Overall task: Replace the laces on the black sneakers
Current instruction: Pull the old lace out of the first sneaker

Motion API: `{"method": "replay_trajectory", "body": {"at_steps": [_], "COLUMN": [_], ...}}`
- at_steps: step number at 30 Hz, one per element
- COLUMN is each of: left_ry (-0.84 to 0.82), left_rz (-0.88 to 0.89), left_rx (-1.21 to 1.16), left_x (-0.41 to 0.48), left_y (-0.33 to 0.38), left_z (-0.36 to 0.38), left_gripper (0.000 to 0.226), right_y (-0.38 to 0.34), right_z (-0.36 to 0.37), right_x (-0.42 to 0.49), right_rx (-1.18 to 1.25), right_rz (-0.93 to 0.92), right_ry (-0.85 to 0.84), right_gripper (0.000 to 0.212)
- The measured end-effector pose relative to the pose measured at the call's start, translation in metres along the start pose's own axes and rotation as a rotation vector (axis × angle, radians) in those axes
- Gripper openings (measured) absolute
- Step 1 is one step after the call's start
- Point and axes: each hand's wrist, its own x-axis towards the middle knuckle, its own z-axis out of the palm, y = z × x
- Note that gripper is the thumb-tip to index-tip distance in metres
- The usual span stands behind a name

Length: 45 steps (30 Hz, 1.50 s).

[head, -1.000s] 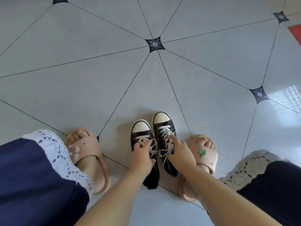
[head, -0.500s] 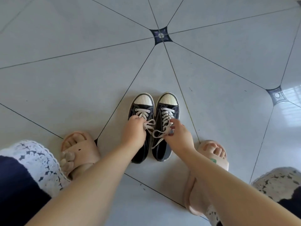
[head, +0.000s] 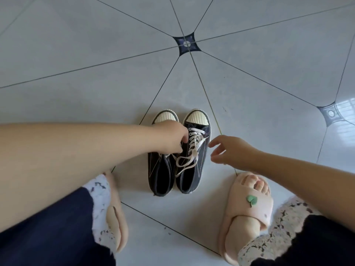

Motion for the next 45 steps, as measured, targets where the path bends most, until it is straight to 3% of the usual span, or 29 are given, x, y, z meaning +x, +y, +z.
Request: {"method": "replay_trajectory", "body": {"at_steps": [4,9,13,19,24,32,38,40,45], "left_ry": [0.086,0.237,0.233,0.249,0.31,0.345,0.352,0.343,0.348], "left_rz": [0.037,-0.005,0.038,0.079,0.065,0.142,0.0,-0.012,-0.022], "left_rx": [-0.184,-0.507,-0.472,-0.475,-0.607,-0.549,-0.598,-0.607,-0.581], "left_x": [0.01,0.016,0.019,0.021,0.022,0.017,0.02,0.02,0.021], "left_y": [0.008,-0.002,-0.003,-0.007,-0.008,-0.009,-0.01,-0.01,-0.011], "left_z": [0.032,0.057,0.058,0.058,0.062,0.064,0.059,0.058,0.058], "left_gripper": [0.028,0.012,0.016,0.011,0.005,0.006,0.018,0.02,0.014], "right_y": [0.008,0.01,0.007,0.014,0.008,0.006,-0.002,-0.005,-0.016], "right_z": [0.033,0.06,0.057,0.041,0.038,0.028,-0.015,-0.033,-0.066], "right_x": [0.007,0.015,0.01,0.005,0.003,-0.004,-0.016,-0.023,-0.032], "right_rx": [0.338,0.342,0.291,0.488,0.515,0.492,1.078,1.184,1.351], "right_rz": [0.041,0.032,-0.046,-0.05,-0.115,-0.199,-0.272,-0.337,-0.434], "right_ry": [-0.019,0.075,0.14,0.189,0.129,-0.006,0.038,0.082,0.221], "right_gripper": [0.019,0.016,0.018,0.026,0.014,0.013,0.018,0.009,0.012]}}
